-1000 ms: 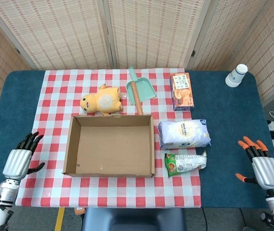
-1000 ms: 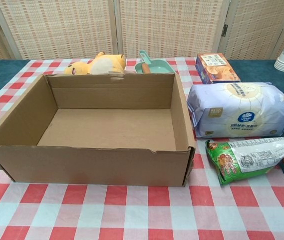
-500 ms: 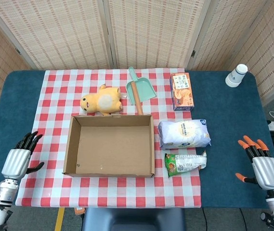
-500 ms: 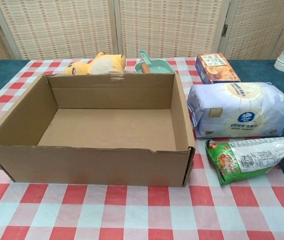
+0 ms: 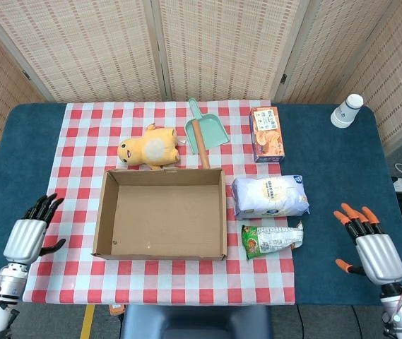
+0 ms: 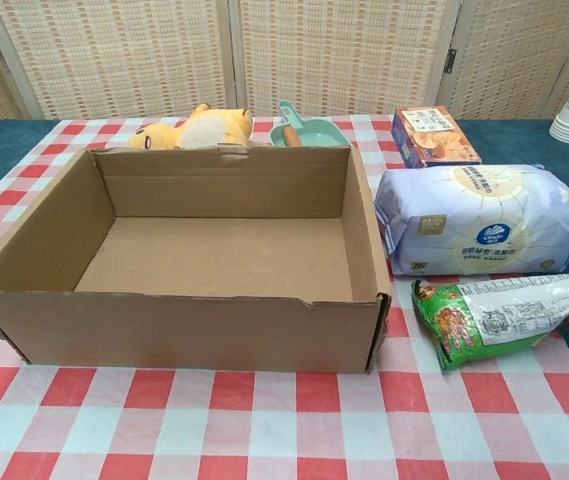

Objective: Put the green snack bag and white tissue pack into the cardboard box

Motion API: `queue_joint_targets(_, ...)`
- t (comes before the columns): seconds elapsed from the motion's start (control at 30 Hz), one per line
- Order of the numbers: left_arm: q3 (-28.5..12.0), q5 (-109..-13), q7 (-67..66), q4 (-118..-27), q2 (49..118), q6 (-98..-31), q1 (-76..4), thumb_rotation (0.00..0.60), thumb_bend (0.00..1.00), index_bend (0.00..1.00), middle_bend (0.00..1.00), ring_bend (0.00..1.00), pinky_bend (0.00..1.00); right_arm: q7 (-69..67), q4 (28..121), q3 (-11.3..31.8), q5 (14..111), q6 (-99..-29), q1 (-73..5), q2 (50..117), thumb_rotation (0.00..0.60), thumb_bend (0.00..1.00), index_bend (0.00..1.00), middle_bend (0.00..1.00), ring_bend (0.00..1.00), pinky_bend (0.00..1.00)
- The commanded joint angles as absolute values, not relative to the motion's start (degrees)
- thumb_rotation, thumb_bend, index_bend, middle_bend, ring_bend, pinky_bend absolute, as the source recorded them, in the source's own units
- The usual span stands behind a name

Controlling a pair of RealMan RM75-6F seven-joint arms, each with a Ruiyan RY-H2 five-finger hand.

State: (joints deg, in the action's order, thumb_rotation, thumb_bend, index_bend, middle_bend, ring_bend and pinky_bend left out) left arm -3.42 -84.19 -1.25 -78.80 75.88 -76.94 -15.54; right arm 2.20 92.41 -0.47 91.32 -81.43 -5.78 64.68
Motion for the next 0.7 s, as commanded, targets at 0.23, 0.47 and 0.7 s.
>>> queue_joint_targets(0.23, -3.5, -84.2, -0.8, -79.0, 75.6, -77.2, -15.4, 0.6, 0.19, 0.1, 0.03, 0.0, 0.22, 4.5, 91.5, -2.1, 90.0, -74.1, -8.3, 66.1, 0.6, 0.0, 0.14, 0.0, 0.0, 0.0)
queue_joint_targets(0.47, -3.7, -83.9, -0.6, -79.0, 75.5, -77.1, -15.5, 0.6, 0.19, 0.1, 0.03, 0.0, 0.22, 6.5, 90.6, -1.8, 89.6, -69.0, -11.6, 67.5, 0.6, 0.03, 0.14, 0.01, 0.0, 0.0)
queue_joint_targets(0.7, -3.8, -83.9, -0.2, -79.2, 75.2, -77.4, -15.3, 0.6, 0.19, 0.1, 0.03, 0.0, 0.22, 7.9, 90.4, -1.0, 89.2, -66.0, -14.4, 69.4, 0.6, 0.04, 0.16, 0.02, 0.0, 0.0)
